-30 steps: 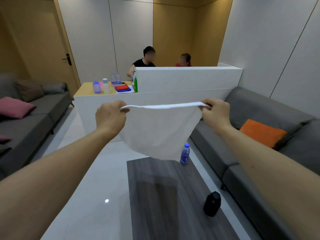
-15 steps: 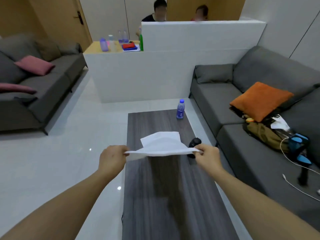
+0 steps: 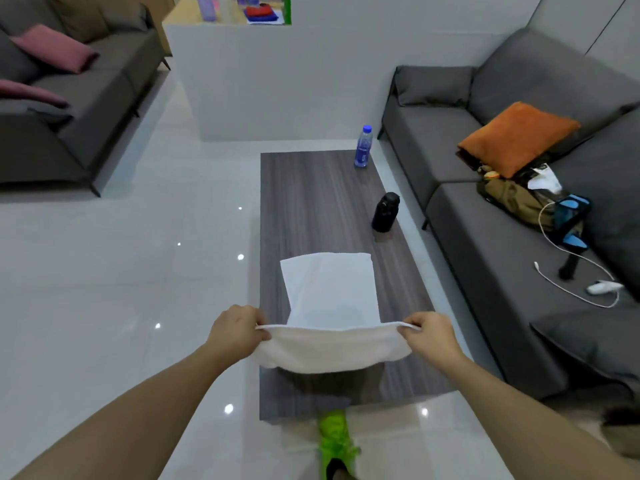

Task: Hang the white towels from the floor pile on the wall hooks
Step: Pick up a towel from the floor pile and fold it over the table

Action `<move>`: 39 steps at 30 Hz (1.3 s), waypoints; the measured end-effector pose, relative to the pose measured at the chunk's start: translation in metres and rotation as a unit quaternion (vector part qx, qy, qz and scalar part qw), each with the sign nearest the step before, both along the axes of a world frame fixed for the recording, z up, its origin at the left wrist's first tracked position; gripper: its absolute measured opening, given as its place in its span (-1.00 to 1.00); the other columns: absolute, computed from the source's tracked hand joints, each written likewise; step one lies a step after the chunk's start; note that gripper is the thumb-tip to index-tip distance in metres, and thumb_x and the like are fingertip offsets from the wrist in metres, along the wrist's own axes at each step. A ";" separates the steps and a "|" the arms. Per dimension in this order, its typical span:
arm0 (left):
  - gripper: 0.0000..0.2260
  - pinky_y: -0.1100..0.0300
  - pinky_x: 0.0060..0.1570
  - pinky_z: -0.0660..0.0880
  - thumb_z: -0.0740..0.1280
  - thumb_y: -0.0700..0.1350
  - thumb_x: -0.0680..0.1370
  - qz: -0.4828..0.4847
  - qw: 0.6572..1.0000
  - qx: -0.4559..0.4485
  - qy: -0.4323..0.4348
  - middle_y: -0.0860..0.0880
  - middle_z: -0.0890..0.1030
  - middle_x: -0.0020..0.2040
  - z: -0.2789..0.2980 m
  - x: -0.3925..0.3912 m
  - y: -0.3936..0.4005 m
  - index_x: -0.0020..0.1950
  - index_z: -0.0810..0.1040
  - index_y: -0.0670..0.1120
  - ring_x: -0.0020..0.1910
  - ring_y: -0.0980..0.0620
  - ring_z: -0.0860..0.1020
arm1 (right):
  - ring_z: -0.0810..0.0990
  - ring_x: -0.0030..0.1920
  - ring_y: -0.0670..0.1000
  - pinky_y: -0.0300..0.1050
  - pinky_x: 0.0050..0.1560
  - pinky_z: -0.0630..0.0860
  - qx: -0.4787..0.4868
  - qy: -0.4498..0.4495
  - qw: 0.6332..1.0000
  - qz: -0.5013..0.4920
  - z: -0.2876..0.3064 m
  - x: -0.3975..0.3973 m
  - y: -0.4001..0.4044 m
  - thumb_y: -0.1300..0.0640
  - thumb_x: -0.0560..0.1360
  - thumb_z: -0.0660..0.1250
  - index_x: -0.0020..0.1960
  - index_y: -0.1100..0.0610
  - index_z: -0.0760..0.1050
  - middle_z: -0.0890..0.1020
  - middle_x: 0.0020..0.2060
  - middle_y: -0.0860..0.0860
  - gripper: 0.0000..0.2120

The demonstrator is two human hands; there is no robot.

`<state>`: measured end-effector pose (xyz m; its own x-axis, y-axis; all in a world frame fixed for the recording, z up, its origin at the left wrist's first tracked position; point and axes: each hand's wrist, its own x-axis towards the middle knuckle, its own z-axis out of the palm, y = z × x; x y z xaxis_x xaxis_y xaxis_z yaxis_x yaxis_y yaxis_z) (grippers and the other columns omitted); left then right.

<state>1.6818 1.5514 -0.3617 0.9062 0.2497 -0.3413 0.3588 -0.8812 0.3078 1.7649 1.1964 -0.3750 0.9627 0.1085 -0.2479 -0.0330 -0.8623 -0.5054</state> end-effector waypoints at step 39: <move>-0.90 0.21 -0.15 0.34 0.46 -0.01 0.49 0.101 0.879 0.048 -0.463 -0.02 0.69 -0.07 0.374 0.285 0.074 -0.04 0.72 0.03 -0.15 0.06 0.49 | 0.60 -0.21 0.05 -0.17 -0.20 0.36 0.114 -0.374 0.918 0.069 0.355 0.329 0.097 0.13 0.48 0.40 -0.19 0.12 0.66 0.62 -0.35 0.00 -0.89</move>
